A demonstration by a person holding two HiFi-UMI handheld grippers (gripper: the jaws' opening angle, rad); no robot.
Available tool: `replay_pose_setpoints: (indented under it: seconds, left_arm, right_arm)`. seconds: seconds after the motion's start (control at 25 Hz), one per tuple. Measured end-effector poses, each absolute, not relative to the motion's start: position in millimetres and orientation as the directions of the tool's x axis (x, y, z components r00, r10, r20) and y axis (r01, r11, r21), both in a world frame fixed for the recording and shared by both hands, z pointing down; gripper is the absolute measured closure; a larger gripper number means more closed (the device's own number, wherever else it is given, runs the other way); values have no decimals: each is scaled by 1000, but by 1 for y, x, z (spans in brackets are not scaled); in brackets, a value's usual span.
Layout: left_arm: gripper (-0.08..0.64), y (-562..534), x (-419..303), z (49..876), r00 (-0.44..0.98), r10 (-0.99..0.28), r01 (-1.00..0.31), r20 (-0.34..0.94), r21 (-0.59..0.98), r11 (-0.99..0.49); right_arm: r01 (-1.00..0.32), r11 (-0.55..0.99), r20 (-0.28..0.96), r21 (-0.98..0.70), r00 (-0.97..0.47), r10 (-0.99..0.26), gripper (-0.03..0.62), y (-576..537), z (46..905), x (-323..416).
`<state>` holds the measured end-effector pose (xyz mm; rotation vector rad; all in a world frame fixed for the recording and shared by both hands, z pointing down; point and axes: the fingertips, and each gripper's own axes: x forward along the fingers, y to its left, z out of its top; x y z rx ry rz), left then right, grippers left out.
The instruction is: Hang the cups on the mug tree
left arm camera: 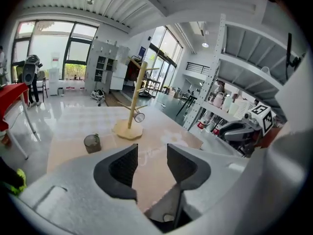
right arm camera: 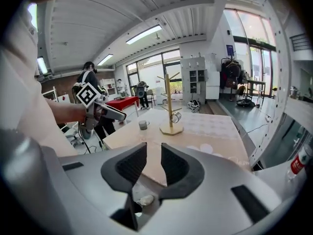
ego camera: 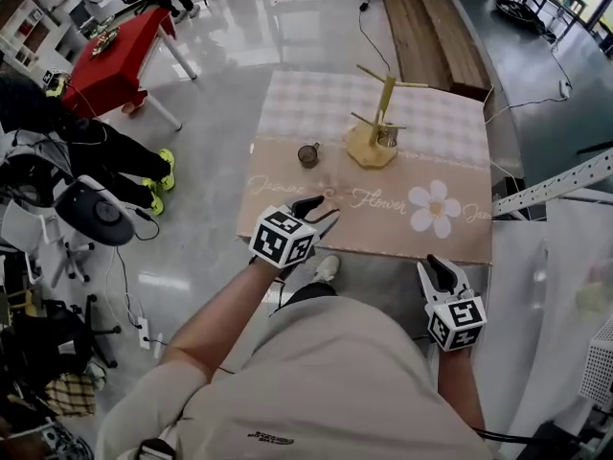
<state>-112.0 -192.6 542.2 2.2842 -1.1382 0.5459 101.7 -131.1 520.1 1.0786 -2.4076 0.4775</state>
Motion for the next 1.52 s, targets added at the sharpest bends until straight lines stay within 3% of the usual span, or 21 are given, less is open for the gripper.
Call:
replay_pose_setpoints:
  seconds: [0.64,1.12,1.52]
  left_arm:
    - [301,-344,-223,658,328,-530,-879,782,48,-474]
    - [276,-358,-215,701,383,-427,-871,819,165,-463]
    - [282,-365,-215,682,384,-493,-860,781,108,-499]
  right_arm:
    - [-886,442,587,-139,-433,-684,491,-156,531,89]
    - [-915,376,626,-148,-381,-681,492,-153,538,92]
    - [-914,374,618,-160,-388,-684,492,-162,543,88]
